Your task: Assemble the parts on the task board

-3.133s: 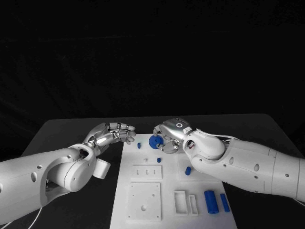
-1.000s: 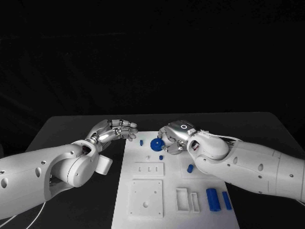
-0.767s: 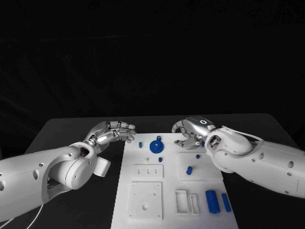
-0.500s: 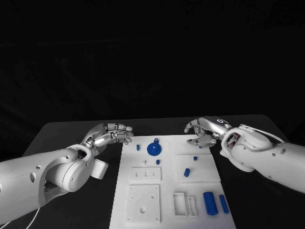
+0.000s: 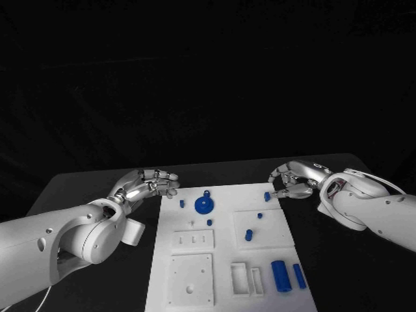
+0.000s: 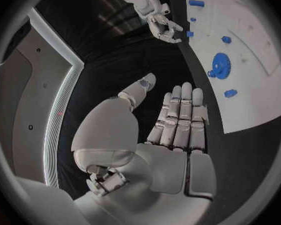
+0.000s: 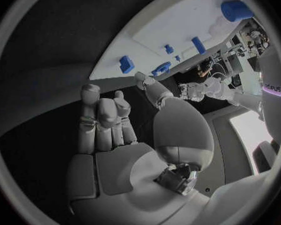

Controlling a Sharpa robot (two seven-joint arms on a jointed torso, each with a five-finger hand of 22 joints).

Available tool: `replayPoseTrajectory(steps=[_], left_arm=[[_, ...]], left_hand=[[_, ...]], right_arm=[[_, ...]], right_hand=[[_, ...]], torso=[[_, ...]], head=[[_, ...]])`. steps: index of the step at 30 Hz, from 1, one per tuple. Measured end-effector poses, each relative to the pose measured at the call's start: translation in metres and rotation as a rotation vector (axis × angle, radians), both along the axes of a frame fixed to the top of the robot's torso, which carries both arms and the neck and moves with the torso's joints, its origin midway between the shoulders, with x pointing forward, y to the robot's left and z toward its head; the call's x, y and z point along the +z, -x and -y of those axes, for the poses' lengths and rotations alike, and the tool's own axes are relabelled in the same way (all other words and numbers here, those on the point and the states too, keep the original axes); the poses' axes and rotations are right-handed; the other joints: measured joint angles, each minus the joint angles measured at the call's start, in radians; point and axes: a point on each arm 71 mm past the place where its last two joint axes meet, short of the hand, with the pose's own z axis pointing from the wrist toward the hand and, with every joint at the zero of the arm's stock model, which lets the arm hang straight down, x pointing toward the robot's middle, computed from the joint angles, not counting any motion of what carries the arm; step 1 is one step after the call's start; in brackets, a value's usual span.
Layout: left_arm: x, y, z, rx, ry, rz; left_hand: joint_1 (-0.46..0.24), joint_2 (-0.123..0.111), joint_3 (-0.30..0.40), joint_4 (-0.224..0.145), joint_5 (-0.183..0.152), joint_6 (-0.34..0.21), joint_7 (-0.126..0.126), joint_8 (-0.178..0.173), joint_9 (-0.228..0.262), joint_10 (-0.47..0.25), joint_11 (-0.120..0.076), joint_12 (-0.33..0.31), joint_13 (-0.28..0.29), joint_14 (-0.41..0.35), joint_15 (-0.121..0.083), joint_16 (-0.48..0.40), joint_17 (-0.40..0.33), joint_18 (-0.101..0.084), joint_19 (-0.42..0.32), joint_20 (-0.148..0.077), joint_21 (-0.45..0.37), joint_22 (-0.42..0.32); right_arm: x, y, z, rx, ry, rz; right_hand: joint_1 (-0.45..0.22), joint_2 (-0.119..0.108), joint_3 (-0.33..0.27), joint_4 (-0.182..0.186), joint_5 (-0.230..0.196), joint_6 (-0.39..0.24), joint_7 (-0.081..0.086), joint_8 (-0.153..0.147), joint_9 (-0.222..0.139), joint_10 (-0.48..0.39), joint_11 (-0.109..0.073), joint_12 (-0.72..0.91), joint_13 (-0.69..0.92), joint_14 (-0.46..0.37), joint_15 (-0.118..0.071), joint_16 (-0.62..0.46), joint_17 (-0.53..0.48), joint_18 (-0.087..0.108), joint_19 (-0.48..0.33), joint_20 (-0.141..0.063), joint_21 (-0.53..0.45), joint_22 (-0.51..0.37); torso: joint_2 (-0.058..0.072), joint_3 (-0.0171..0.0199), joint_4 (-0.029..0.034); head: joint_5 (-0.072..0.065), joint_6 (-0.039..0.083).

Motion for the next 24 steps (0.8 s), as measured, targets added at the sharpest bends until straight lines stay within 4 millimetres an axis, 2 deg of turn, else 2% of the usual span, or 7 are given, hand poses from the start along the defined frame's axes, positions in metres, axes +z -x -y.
replayPoseTrajectory(steps=[3, 8, 12, 22, 24], left_arm=[[0.0, -0.001, 0.0, 0.001, -0.001, 0.0], [0.0, -0.001, 0.0, 0.0, -0.001, 0.0], [0.0, -0.002, 0.0, 0.001, -0.001, 0.0], [-0.001, -0.002, -0.001, 0.002, -0.002, 0.0], [-0.001, -0.002, 0.0, 0.001, -0.002, 0.0]], left_hand=[[0.0, 0.0, 0.0, 0.0, 0.0, 0.0, 0.0, 0.0, 0.0, 0.0, 0.0, 0.0, 0.0, 0.0, 0.0, 0.0, 0.0, 0.0, 0.0, 0.0, 0.0, 0.0], [0.0, 0.0, 0.0, 0.0, 0.0, 0.0, 0.0, 0.0, 0.0, 0.0, 0.0, 0.0, 0.0, 0.0, 0.0, 0.0, 0.0, -0.001, 0.0, 0.0, 0.0, 0.0], [0.0, 0.0, 0.0, 0.0, 0.0, 0.0, 0.0, 0.0, 0.0, 0.0, 0.0, 0.0, 0.0, 0.0, 0.0, 0.0, 0.0, -0.001, 0.0, 0.0, 0.0, 0.0], [0.0, 0.0, 0.0, 0.0, 0.0, 0.0, 0.0, 0.0, 0.0, 0.0, 0.0, 0.0, 0.0, 0.0, 0.0, 0.0, 0.0, -0.003, 0.0, 0.0, 0.0, 0.0], [0.0, 0.0, 0.0, 0.0, 0.0, 0.0, 0.0, 0.0, 0.0, 0.0, 0.0, 0.0, 0.0, 0.0, 0.0, 0.0, 0.0, -0.003, 0.0, 0.0, 0.0, 0.0]], right_arm=[[-0.004, -0.001, 0.003, -0.003, -0.005, -0.016], [-0.015, -0.003, 0.002, 0.002, -0.011, -0.044], [-0.021, -0.003, 0.001, 0.008, -0.014, -0.061], [-0.026, -0.005, 0.001, 0.01, -0.015, -0.077], [-0.027, -0.005, 0.0, 0.012, -0.015, -0.079]], right_hand=[[0.0, 0.0, -0.012, -0.004, 0.005, -0.001, 0.001, 0.0, -0.002, 0.0, 0.0, 0.0, 0.0, 0.0, 0.0, 0.0, 0.0, 0.0, -0.003, 0.0, 0.0, 0.0], [0.0, 0.0, -0.038, -0.005, 0.008, -0.003, 0.003, 0.0, -0.006, -0.009, 0.002, -0.001, -0.001, 0.0, 0.0, -0.004, 0.0, 0.0, -0.007, 0.003, -0.004, 0.0], [0.0, 0.0, -0.044, -0.005, 0.014, -0.004, 0.004, 0.0, -0.006, -0.009, 0.002, -0.004, -0.001, 0.0, 0.0, -0.008, 0.0, 0.0, -0.011, 0.001, -0.008, 0.0], [0.011, 0.011, -0.058, -0.003, 0.015, -0.005, 0.005, 0.0, -0.007, -0.009, 0.002, -0.004, -0.001, -0.001, 0.001, -0.008, 0.0, 0.0, -0.012, 0.002, -0.008, 0.0], [0.01, 0.024, -0.06, -0.005, 0.004, -0.005, 0.005, 0.0, -0.007, -0.009, 0.002, -0.004, -0.001, -0.001, 0.001, -0.008, 0.0, 0.0, -0.012, 0.002, -0.012, 0.0]], torso=[[0.0, 0.0006, 0.0001], [0.001, -0.0017, 0.0012], [0.002, -0.003, 0.0018], [0.001, -0.0055, 0.0005], [0.001, -0.0055, 0.0001]], head=[[-0.001, -0.002], [-0.001, -0.002], [-0.001, -0.008], [0.0, -0.018], [0.0, -0.019]])
